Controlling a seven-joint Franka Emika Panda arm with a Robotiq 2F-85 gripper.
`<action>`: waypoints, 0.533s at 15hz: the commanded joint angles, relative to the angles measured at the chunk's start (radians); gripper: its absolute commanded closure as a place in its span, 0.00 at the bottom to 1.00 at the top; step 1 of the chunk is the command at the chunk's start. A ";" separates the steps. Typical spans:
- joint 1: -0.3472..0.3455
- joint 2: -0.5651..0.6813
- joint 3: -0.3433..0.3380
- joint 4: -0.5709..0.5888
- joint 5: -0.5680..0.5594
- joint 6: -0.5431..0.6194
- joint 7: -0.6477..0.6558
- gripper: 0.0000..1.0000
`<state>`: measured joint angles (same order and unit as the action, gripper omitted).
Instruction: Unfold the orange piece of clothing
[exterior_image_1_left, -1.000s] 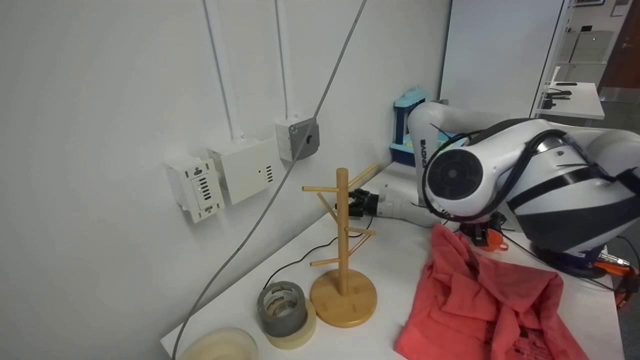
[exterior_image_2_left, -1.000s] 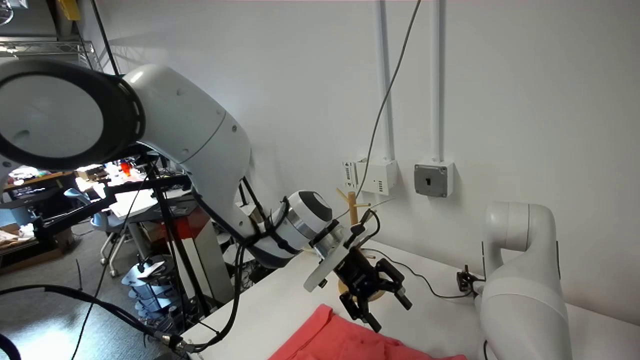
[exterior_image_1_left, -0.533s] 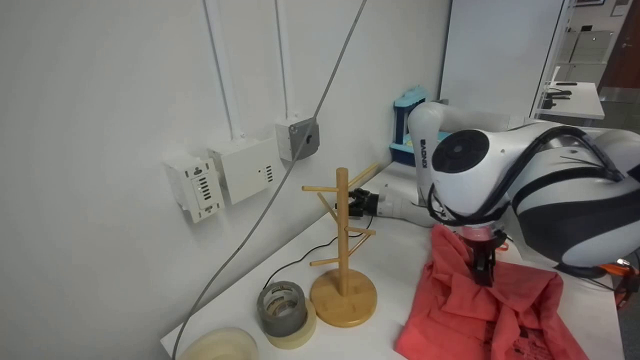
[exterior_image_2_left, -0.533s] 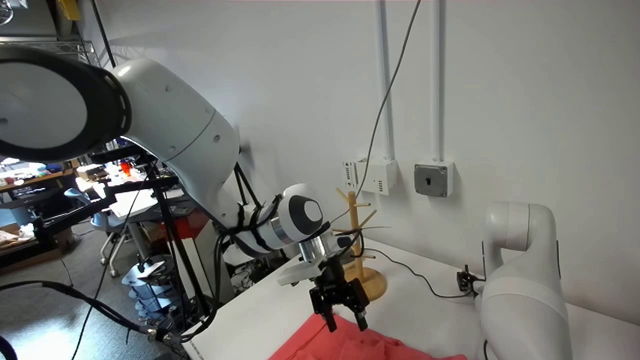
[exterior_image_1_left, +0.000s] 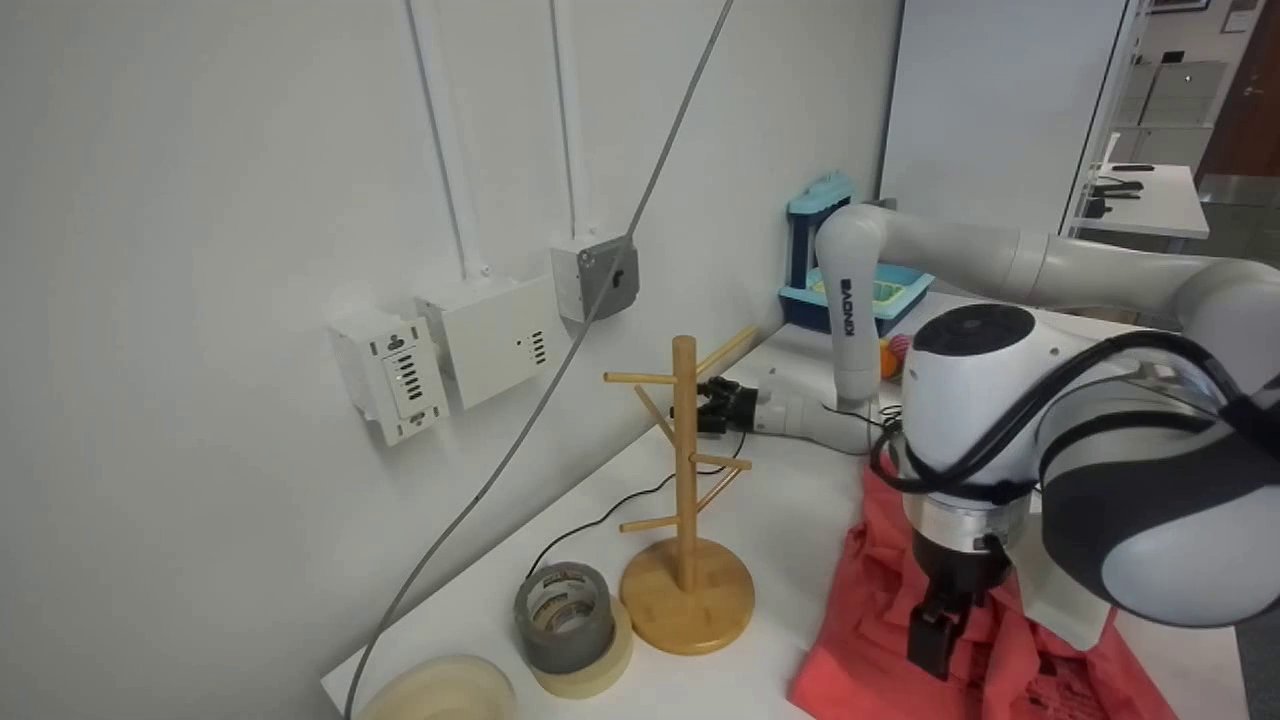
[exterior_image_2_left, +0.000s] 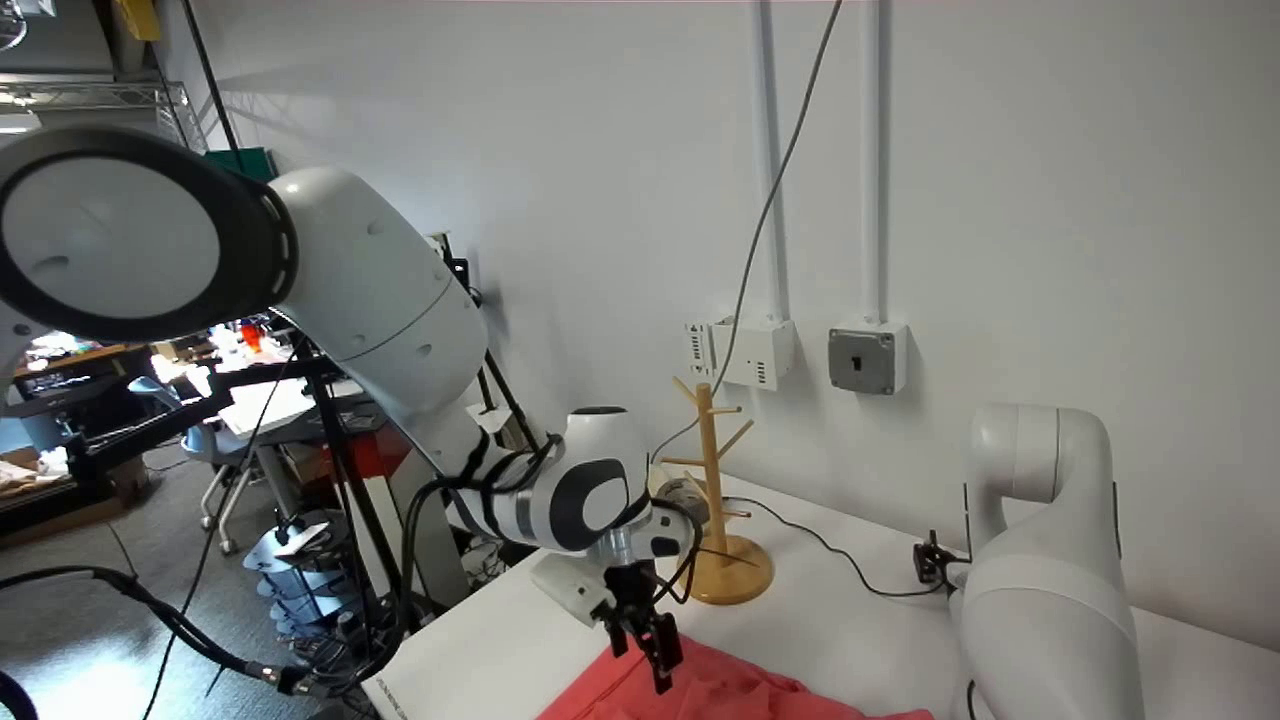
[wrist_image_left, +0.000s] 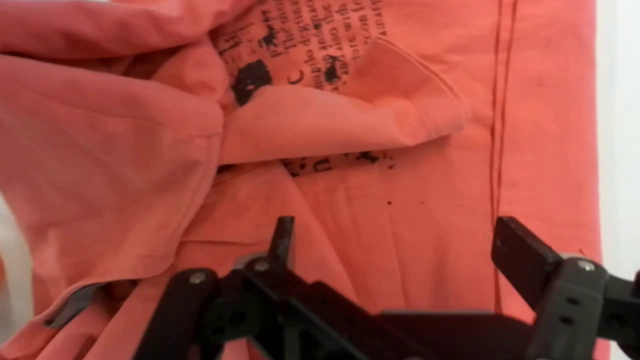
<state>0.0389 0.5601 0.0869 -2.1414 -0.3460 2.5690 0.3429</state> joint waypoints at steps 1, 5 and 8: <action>0.032 0.021 -0.033 -0.057 0.116 0.181 -0.032 0.00; 0.069 0.053 -0.056 -0.111 0.178 0.334 -0.043 0.00; 0.122 0.088 -0.093 -0.132 0.195 0.413 -0.038 0.00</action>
<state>0.1039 0.6252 0.0397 -2.2454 -0.2000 2.8995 0.3409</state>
